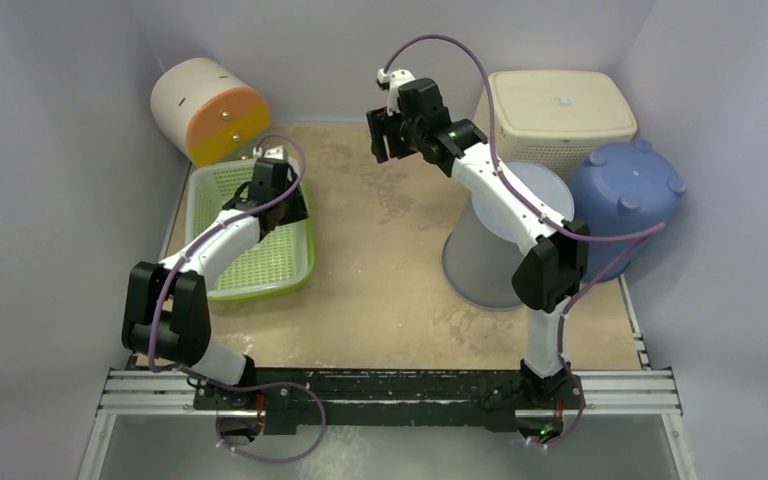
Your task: Turn the large container upside down
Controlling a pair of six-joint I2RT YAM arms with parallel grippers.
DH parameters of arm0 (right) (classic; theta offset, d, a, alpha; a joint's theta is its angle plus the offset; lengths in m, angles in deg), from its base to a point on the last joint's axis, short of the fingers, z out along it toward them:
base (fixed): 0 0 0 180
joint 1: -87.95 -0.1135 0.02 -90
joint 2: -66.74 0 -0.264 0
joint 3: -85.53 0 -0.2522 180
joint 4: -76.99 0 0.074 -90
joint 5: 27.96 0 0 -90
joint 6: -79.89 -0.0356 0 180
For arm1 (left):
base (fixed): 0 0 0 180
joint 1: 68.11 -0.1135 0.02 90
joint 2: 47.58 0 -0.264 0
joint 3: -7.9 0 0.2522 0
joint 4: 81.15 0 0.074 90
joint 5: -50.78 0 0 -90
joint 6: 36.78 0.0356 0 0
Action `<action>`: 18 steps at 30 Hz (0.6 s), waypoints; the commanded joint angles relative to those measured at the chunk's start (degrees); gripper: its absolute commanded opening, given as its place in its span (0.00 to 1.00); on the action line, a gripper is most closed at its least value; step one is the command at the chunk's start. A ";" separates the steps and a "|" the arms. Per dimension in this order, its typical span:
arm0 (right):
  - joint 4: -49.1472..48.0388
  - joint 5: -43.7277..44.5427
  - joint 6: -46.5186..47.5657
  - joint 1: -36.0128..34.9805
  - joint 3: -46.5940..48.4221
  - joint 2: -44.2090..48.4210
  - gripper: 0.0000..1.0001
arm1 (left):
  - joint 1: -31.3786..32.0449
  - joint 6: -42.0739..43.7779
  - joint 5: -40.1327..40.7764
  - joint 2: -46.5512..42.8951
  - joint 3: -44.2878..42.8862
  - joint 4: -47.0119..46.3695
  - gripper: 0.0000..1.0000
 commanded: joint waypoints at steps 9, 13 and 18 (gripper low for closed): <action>0.82 1.36 1.74 0.33 -2.39 8.16 0.69 | 0.34 3.24 2.92 0.70 -3.32 -1.70 0.00; 0.91 1.83 1.81 0.47 -3.00 9.51 0.69 | 0.34 4.64 3.22 -0.92 -4.37 0.15 0.00; 0.59 2.33 1.89 1.06 -4.37 11.25 0.69 | 0.29 5.76 4.60 -4.17 -12.35 5.52 0.00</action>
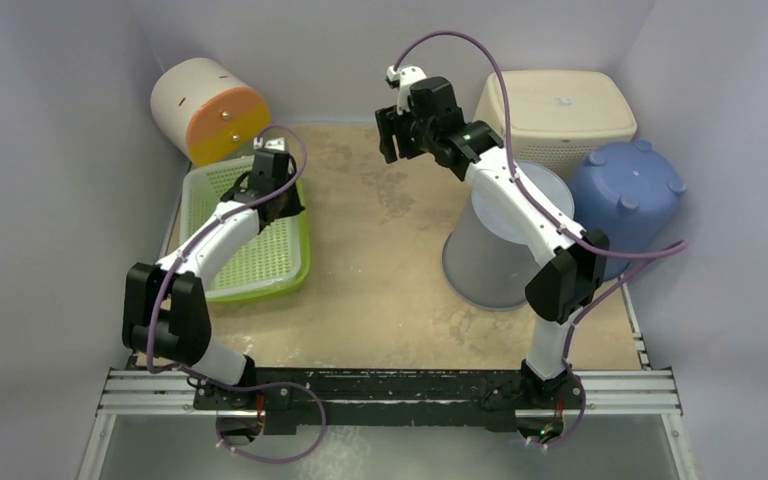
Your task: Turn the large container upside down
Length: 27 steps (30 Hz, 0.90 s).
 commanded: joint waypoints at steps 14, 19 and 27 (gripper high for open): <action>-2.51 4.95 1.27 3.06 -4.19 9.01 0.70 | -0.46 -0.12 1.48 -6.82 -33.34 8.66 0.00; -2.61 6.76 1.35 4.11 -4.60 10.13 0.70 | -0.44 -1.63 -1.33 -2.93 -42.01 6.59 0.00; -2.98 11.18 1.49 6.28 -7.19 13.46 0.72 | -0.20 -10.46 -9.93 3.33 -41.36 -6.63 0.00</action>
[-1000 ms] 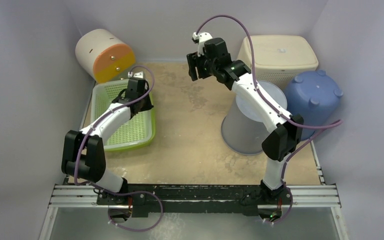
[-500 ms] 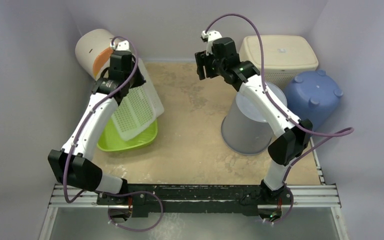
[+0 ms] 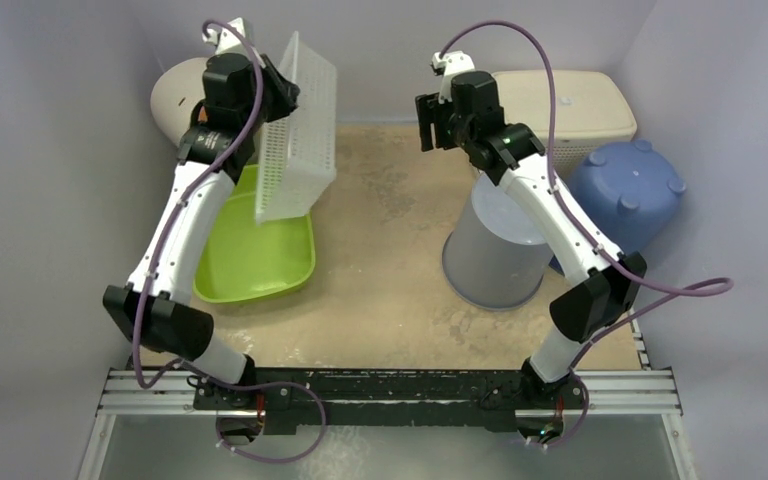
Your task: Turn the large container upside down
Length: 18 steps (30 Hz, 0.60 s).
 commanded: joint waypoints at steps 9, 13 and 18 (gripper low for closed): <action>-3.43 5.84 -0.19 5.41 -3.88 7.62 0.73 | 1.29 -19.08 -15.12 9.69 -1.67 -29.46 0.00; -3.39 6.36 0.20 6.43 -5.36 8.51 0.74 | 2.14 -26.01 -16.94 11.39 7.45 -41.07 0.00; -3.39 6.79 0.43 7.29 -6.32 9.32 0.74 | 3.61 -33.96 -18.24 14.30 17.55 -54.84 0.00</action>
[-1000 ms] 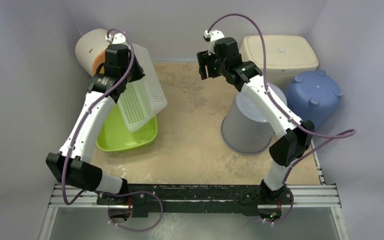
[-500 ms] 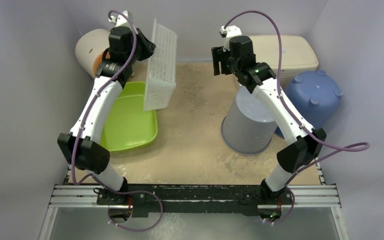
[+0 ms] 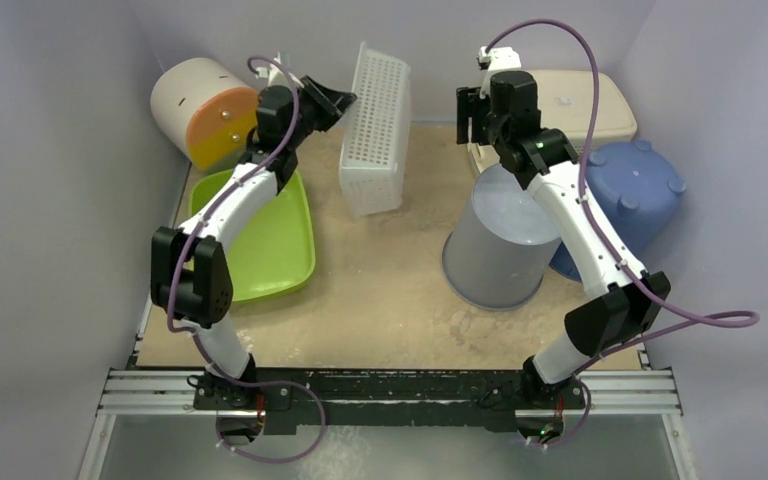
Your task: Turn the large container upside down
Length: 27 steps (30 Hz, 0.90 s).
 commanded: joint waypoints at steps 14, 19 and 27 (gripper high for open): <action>-3.03 -0.14 0.41 1.90 -2.04 1.70 0.74 | 2.64 -13.41 -3.33 7.80 13.66 -20.81 0.00; -3.77 -1.07 0.55 2.23 -2.32 0.84 0.74 | -1.98 -8.33 -0.19 5.93 18.94 -13.47 0.00; -3.92 -2.51 0.48 2.73 -1.93 -0.86 0.74 | -5.20 6.08 6.55 7.70 12.85 6.61 0.00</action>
